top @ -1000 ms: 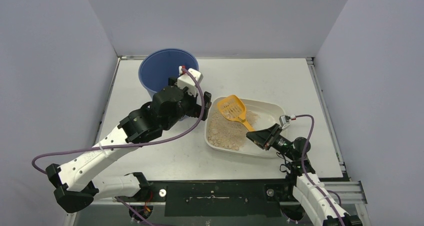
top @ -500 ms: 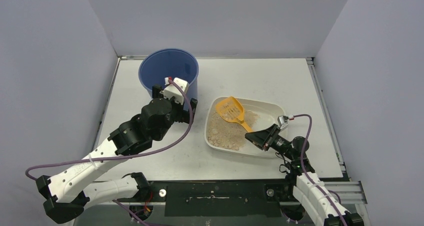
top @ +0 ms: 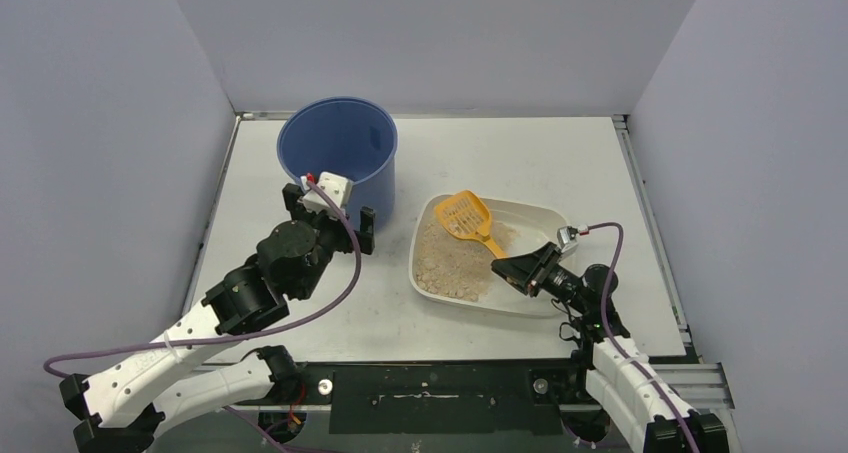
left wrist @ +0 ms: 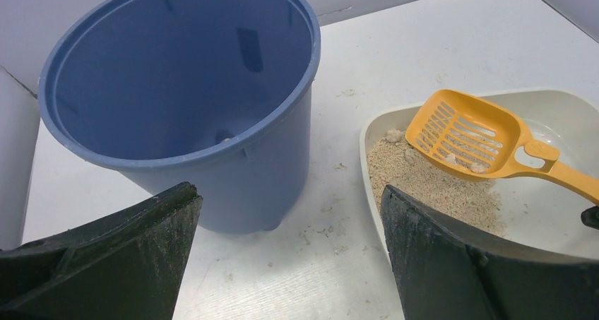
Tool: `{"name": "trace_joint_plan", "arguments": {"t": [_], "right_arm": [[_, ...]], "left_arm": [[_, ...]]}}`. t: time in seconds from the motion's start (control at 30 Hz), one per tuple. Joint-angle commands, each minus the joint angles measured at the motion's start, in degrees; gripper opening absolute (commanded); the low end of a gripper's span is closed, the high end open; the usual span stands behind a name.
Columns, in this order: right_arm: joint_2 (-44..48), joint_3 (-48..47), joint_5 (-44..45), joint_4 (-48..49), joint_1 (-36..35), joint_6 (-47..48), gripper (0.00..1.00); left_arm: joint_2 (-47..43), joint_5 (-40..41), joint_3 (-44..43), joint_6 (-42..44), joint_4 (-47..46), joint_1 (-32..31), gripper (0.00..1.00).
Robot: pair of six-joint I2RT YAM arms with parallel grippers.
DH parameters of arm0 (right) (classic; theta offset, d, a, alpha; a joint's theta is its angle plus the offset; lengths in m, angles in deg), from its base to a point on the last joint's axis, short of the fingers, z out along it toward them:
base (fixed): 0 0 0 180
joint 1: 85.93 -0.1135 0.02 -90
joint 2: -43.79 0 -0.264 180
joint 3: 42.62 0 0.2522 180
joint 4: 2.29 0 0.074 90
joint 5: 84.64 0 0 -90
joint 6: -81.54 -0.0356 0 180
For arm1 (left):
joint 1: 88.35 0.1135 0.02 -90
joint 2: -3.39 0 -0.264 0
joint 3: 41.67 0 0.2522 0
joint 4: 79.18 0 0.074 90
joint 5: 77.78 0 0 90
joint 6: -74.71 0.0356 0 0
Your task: Clean the litter box
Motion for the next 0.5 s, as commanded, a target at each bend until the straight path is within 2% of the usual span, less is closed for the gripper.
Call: {"name": "trace_joint_plan", "arguments": {"t": [0.0, 0.23, 0.47], "right_arm": [[-1.47, -4.32, -0.70, 5.11, -0.27, 1.53, 0.00], [-5.29, -12.02, -0.98, 4.10, -0.35, 3.64, 0.00], [-13.32, -26.84, 0.42, -2.51, -2.82, 10.14, 0.00]], "left_arm": [[-1.25, 1.68, 1.32, 0.21, -5.13, 0.20, 0.97], [-3.78, 3.13, 3.27, -0.84, -6.68, 1.10, 0.97], [-7.34, 4.64, 5.10, -2.26, -8.60, 3.82, 0.97]]}}
